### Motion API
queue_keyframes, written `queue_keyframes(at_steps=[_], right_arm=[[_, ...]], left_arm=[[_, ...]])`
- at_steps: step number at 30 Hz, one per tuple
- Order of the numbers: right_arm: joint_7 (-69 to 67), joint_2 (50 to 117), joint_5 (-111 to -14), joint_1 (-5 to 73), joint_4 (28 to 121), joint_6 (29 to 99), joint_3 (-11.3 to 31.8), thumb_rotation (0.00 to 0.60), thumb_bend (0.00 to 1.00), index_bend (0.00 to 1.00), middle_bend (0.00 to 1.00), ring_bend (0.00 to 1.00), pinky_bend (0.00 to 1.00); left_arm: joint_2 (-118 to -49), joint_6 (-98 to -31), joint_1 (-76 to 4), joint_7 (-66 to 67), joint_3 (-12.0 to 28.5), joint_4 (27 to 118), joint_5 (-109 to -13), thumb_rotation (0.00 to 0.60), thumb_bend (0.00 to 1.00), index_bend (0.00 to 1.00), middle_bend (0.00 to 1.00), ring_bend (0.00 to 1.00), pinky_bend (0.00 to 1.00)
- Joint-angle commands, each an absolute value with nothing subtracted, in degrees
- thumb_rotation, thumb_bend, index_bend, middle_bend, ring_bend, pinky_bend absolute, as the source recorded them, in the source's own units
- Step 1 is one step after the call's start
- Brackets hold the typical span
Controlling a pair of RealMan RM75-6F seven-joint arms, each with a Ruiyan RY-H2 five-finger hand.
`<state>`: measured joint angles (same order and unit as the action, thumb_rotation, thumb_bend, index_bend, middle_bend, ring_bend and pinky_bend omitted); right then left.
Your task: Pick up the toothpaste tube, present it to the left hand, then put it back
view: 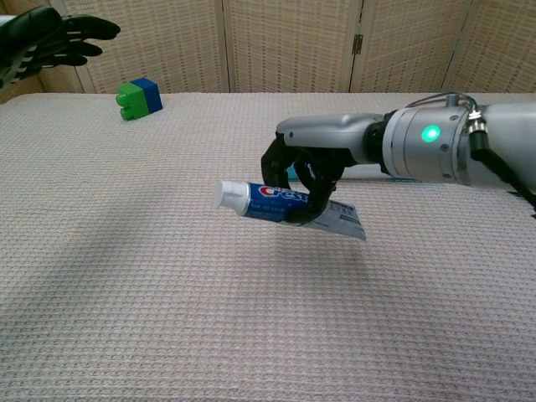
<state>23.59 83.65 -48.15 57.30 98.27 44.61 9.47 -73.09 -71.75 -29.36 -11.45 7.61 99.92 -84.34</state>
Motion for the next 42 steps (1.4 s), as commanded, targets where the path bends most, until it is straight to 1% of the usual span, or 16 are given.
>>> queue_keyframes(at_steps=[1, 3, 6, 8, 10, 14, 17, 18, 19, 20, 22, 23, 26, 28, 36, 42], right_arm=[[28.9, 83.3, -42.8, 60.2, 98.9, 45.5, 6.8, 0.6, 0.74, 0.65, 0.51, 0.6, 0.59], [30.9, 83.7, -40.2, 61.3, 98.9, 45.9, 6.0, 0.6, 0.74, 0.59, 0.48, 0.55, 0.53], [32.4, 84.2, -37.3, 62.2, 99.1, 46.8, 5.3, 0.6, 0.74, 0.39, 0.38, 0.45, 0.42], [32.5, 84.1, -35.7, 62.6, 99.6, 47.0, 5.1, 0.6, 0.73, 0.11, 0.18, 0.31, 0.29], [32.2, 83.5, -35.1, 62.5, 100.5, 47.6, 5.3, 0.6, 0.68, 0.01, 0.05, 0.2, 0.21], [29.2, 81.3, -38.4, 60.3, 103.3, 50.8, 6.1, 0.6, 0.59, 0.0, 0.0, 0.07, 0.12], [25.5, 78.3, -44.6, 56.7, 106.2, 54.4, 6.2, 0.6, 0.58, 0.0, 0.01, 0.11, 0.13], [23.9, 76.9, -47.9, 54.7, 107.2, 56.7, 5.9, 0.6, 0.58, 0.0, 0.02, 0.14, 0.15], [22.9, 75.9, -50.4, 53.0, 107.8, 58.7, 5.5, 0.6, 0.58, 0.0, 0.05, 0.17, 0.16], [21.9, 75.0, -52.9, 51.4, 108.1, 60.8, 5.0, 0.6, 0.58, 0.02, 0.08, 0.2, 0.18], [19.5, 72.7, -58.4, 47.5, 108.6, 65.4, 3.5, 0.6, 0.58, 0.1, 0.17, 0.27, 0.22], [18.3, 71.5, -61.0, 45.3, 108.6, 67.7, 2.6, 0.6, 0.58, 0.16, 0.22, 0.3, 0.23], [16.5, 68.3, -66.4, 40.5, 108.7, 72.3, -0.3, 0.6, 0.58, 0.24, 0.26, 0.33, 0.25], [16.0, 66.5, -69.1, 37.7, 108.4, 75.0, -1.9, 0.6, 0.58, 0.26, 0.27, 0.33, 0.25], [10.5, 59.1, -77.3, 26.3, 106.4, 83.6, -7.5, 0.6, 0.58, 0.26, 0.25, 0.32, 0.25], [4.3, 57.2, -81.0, 18.4, 103.6, 89.4, -9.6, 0.6, 0.58, 0.22, 0.22, 0.29, 0.25]], left_arm=[[-72.6, -71.5, -28.9, -10.8, 7.0, 99.6, -84.2, 0.0, 0.18, 0.01, 0.03, 0.0, 0.0], [-72.4, -71.4, -28.6, -10.4, 6.8, 99.5, -84.0, 0.0, 0.18, 0.01, 0.03, 0.0, 0.0], [-72.2, -71.5, -28.2, -9.7, 6.5, 99.1, -83.9, 0.0, 0.18, 0.01, 0.03, 0.0, 0.0], [-72.2, -71.7, -28.0, -9.3, 6.5, 98.5, -83.7, 0.0, 0.18, 0.0, 0.03, 0.0, 0.0], [-72.0, -71.8, -27.7, -9.1, 6.6, 98.0, -83.2, 0.0, 0.18, 0.0, 0.03, 0.0, 0.0], [-71.3, -72.1, -27.0, -8.9, 6.8, 96.6, -82.3, 0.0, 0.18, 0.0, 0.03, 0.0, 0.0], [-70.5, -73.0, -26.2, -9.4, 7.2, 95.9, -81.5, 0.006, 0.18, 0.02, 0.03, 0.01, 0.0], [-69.9, -73.4, -25.7, -9.1, 7.4, 95.9, -80.7, 0.045, 0.18, 0.04, 0.03, 0.03, 0.0], [-69.5, -73.8, -25.3, -8.7, 7.5, 95.8, -80.4, 0.125, 0.18, 0.05, 0.04, 0.05, 0.0], [-69.1, -74.3, -24.9, -8.6, 7.6, 95.6, -80.0, 0.286, 0.19, 0.07, 0.05, 0.06, 0.0], [-68.3, -75.6, -23.8, -7.8, 7.8, 94.9, -79.4, 0.537, 0.24, 0.11, 0.08, 0.1, 0.03], [-68.2, -76.8, -23.1, -6.4, 7.9, 93.8, -79.3, 0.6, 0.29, 0.15, 0.12, 0.13, 0.05], [-67.9, -79.1, -21.1, -4.9, 8.0, 92.5, -78.0, 0.6, 0.42, 0.28, 0.21, 0.19, 0.1], [-67.2, -79.9, -19.9, -4.5, 7.9, 92.6, -76.9, 0.6, 0.45, 0.31, 0.22, 0.19, 0.1], [-64.6, -84.3, -13.8, 3.4, 6.0, 94.3, -72.9, 0.6, 0.46, 0.27, 0.24, 0.2, 0.05], [-63.9, -88.3, -9.3, 4.9, 3.7, 96.8, -74.1, 0.6, 0.46, 0.22, 0.23, 0.18, 0.0]])
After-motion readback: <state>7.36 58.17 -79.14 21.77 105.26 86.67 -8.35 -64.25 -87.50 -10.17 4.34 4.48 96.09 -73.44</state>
